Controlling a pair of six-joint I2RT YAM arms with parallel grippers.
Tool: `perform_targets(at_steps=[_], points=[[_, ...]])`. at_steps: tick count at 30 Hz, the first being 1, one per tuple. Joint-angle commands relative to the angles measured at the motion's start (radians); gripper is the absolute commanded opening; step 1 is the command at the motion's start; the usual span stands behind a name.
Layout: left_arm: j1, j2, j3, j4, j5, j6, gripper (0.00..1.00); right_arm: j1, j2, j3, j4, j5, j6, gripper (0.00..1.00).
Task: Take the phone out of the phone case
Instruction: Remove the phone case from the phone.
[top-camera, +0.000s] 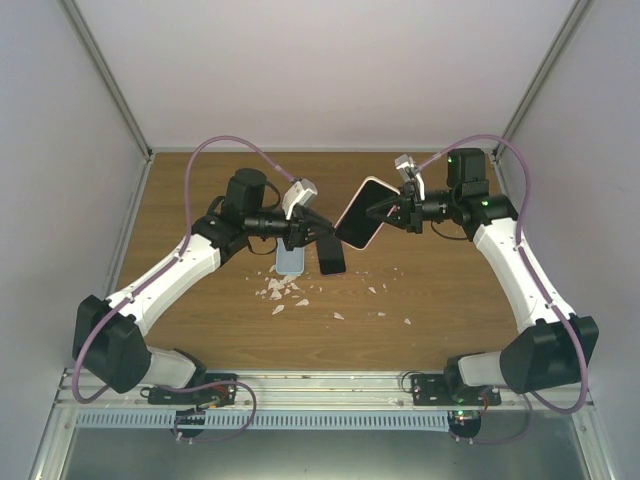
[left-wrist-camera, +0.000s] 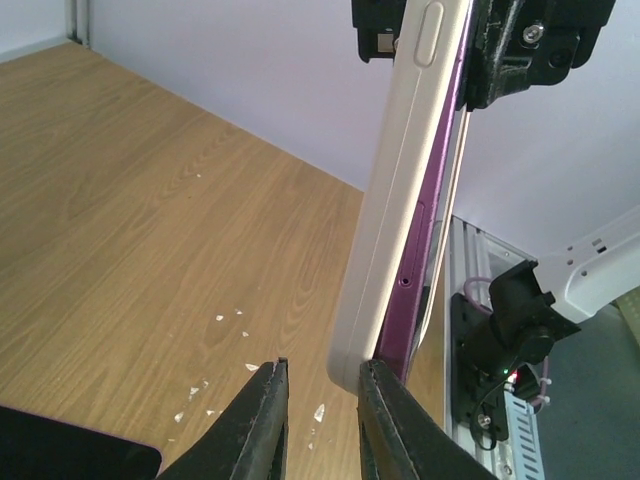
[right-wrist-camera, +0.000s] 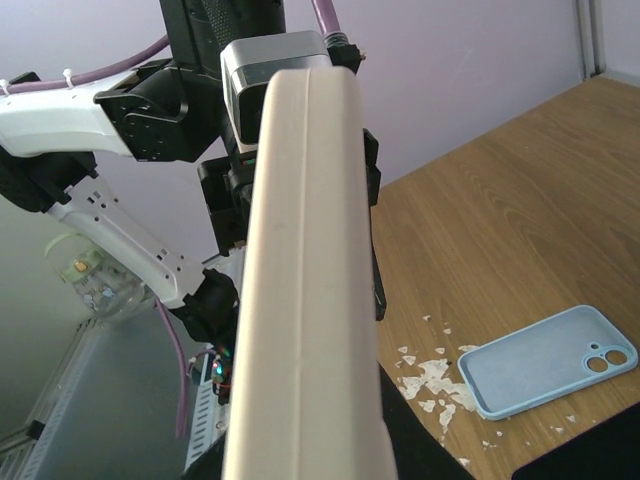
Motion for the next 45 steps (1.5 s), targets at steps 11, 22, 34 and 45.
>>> perform_targets(at_steps=[11, 22, 34, 45], points=[[0.077, -0.02, -0.049, 0.121, 0.142, -0.09, 0.25, 0.02, -0.039, 0.011, -0.042, -0.362, 0.003, 0.0], [0.063, -0.002, -0.026, 0.123, 0.168, -0.085, 0.26, 0.027, -0.041, 0.01, -0.081, -0.376, -0.048, 0.0], [0.056, -0.096, -0.082, 0.222, 0.476, -0.153, 0.52, 0.025, -0.037, 0.006, -0.057, -0.339, -0.033, 0.0], [0.005, -0.046, -0.021, 0.114, 0.339, -0.067, 0.5, 0.028, -0.051, -0.005, -0.056, -0.334, -0.027, 0.01]])
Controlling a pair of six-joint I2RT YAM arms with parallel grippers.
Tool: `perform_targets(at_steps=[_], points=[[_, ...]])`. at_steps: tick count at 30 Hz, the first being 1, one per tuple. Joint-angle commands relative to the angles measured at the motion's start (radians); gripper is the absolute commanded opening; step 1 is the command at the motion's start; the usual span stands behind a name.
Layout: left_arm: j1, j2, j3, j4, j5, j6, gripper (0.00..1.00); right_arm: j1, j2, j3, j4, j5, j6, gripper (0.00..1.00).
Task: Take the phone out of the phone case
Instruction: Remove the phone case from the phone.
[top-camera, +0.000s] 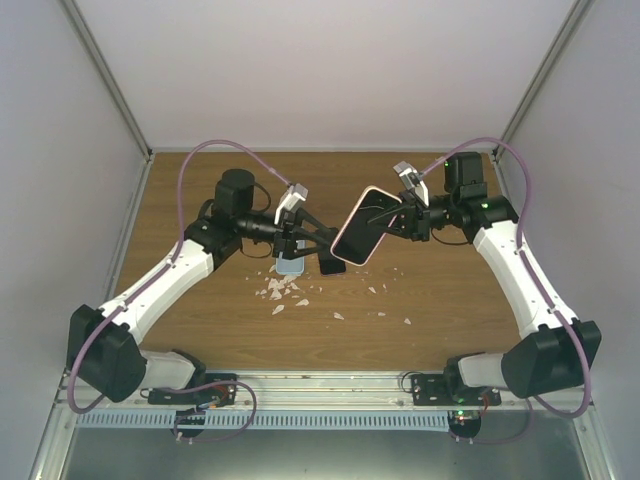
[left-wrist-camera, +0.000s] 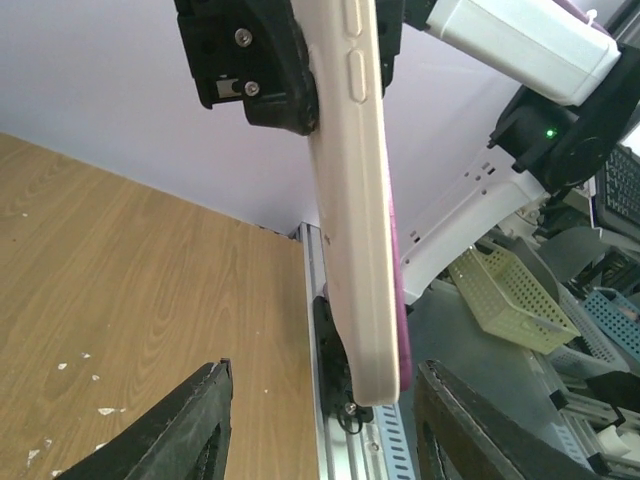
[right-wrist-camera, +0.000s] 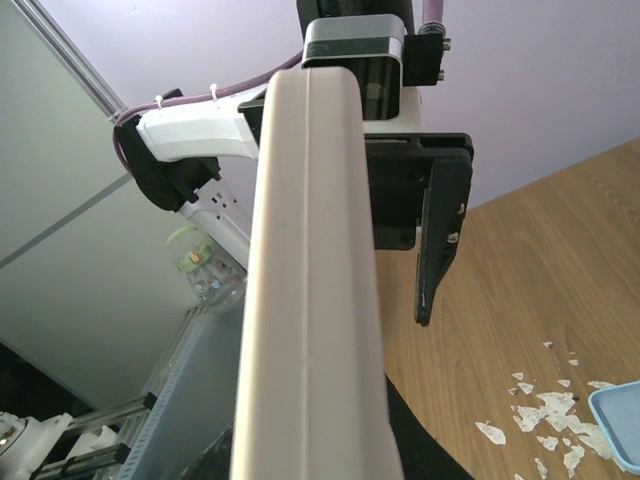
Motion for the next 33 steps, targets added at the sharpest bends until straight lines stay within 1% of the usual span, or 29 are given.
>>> perform_targets(at_steps=[1, 8, 13, 19, 26, 33], points=[[-0.027, 0.017, 0.032, -0.009, -0.034, 0.045, 0.5, 0.008, -0.036, -0.004, 0.022, -0.132, -0.003, 0.01], [-0.036, 0.018, 0.025, -0.029, -0.071, 0.065, 0.5, 0.008, -0.031, -0.001, 0.023, -0.138, -0.002, 0.0], [-0.035, 0.022, 0.023, -0.017, -0.09, 0.046, 0.48, 0.008, -0.033, -0.004, 0.018, -0.143, -0.011, 0.01], [-0.034, 0.035, 0.03, -0.05, -0.219, 0.063, 0.39, 0.007, -0.039, -0.006, -0.005, -0.174, -0.034, 0.01], [-0.034, 0.074, 0.038, -0.077, -0.367, 0.07, 0.36, 0.021, -0.035, -0.004, -0.023, -0.223, -0.055, 0.0], [-0.039, 0.115, 0.069, -0.086, -0.428, 0.066, 0.33, 0.063, -0.028, -0.012, -0.032, -0.26, -0.053, 0.0]])
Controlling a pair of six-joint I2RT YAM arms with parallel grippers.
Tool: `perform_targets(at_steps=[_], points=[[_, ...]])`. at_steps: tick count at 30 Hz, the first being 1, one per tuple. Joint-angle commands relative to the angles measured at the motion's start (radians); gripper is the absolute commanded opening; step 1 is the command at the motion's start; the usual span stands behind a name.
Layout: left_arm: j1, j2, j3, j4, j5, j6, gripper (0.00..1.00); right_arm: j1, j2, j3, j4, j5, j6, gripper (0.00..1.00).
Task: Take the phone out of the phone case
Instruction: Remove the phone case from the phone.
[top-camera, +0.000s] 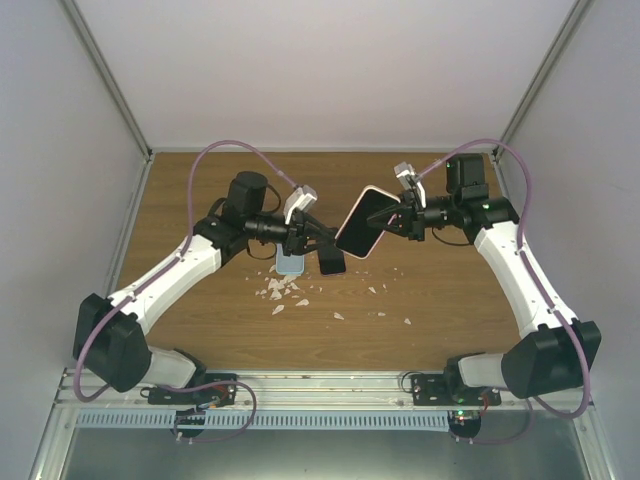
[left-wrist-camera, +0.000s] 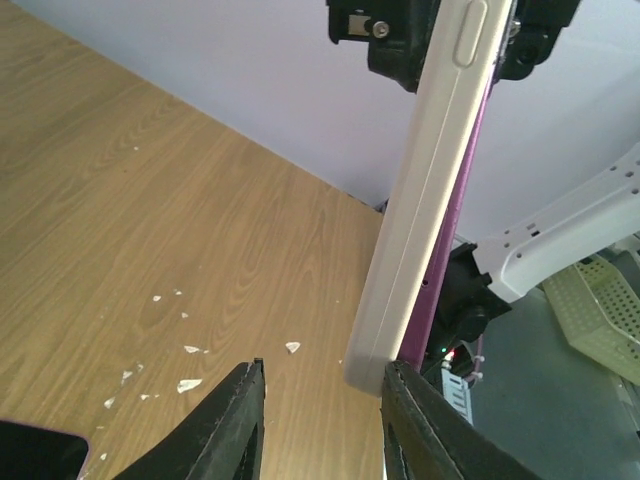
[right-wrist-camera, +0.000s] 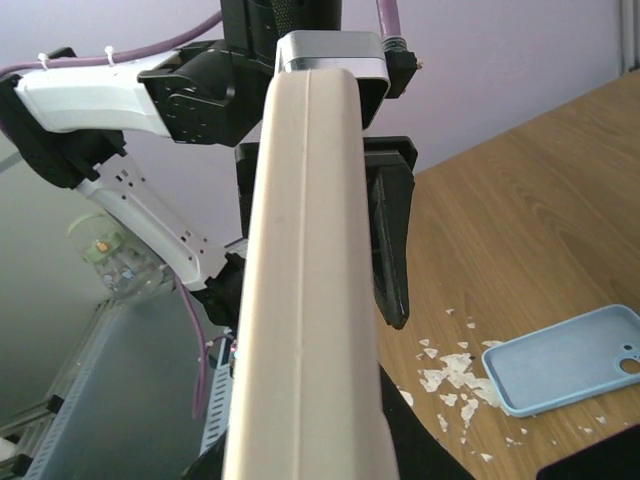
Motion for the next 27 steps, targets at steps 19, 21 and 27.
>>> perform_targets(at_steps=[19, 21, 27], points=[[0.005, 0.084, 0.031, 0.176, -0.007, -0.079, 0.28, 0.156, -0.014, 0.0, -0.079, -0.422, 0.007, 0.0], [-0.003, 0.098, 0.056, 0.182, 0.004, -0.084, 0.27, 0.173, -0.011, -0.013, -0.078, -0.422, 0.005, 0.0], [-0.026, 0.103, 0.1, 0.211, 0.061, -0.085, 0.26, 0.218, -0.001, -0.054, -0.059, -0.42, 0.012, 0.0]])
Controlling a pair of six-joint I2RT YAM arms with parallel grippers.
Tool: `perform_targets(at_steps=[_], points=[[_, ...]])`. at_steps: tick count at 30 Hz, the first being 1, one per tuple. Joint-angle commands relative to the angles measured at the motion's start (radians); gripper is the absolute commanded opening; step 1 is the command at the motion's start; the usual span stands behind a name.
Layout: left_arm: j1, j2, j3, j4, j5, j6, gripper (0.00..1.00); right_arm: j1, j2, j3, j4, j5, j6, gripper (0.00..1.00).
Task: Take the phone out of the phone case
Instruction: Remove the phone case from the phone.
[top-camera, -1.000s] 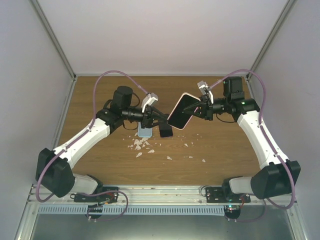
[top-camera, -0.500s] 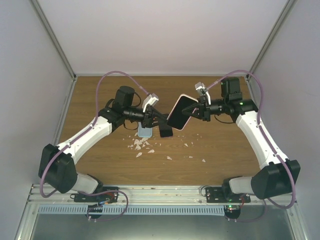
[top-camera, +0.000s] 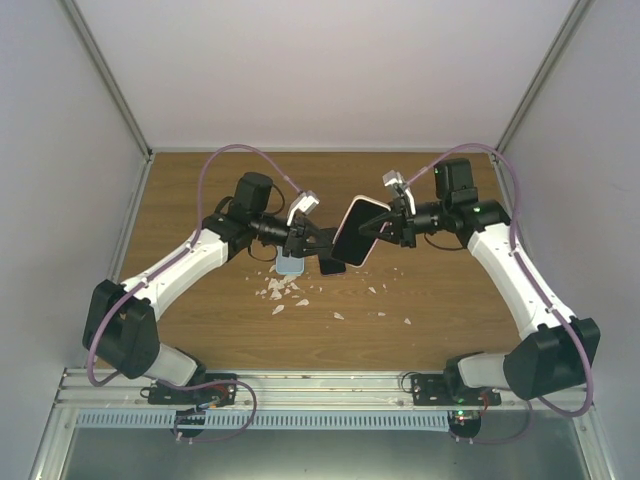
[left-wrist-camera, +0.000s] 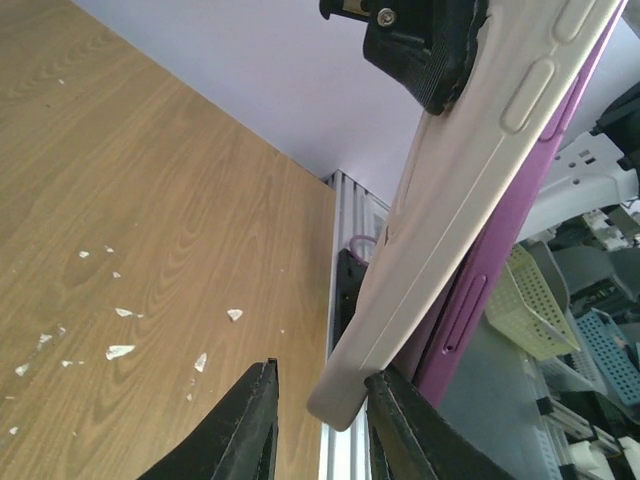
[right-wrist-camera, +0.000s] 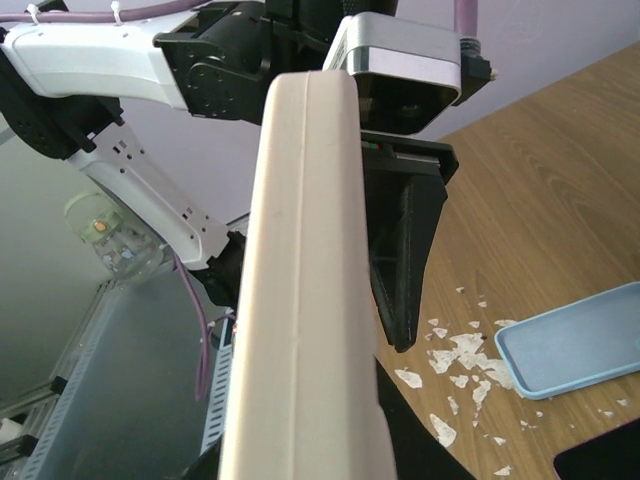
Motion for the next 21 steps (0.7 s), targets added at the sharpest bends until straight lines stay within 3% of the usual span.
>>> perform_targets(at_steps=[1, 21], points=[[-0.042, 0.017, 0.093, 0.238, -0.069, -0.026, 0.26, 0.159, 0.0, -0.039, -0.038, -0.493, 0.029, 0.0], [-0.135, 0.064, 0.274, 0.195, -0.093, 0.067, 0.27, 0.264, 0.061, -0.019, -0.028, -0.493, 0.039, 0.0]])
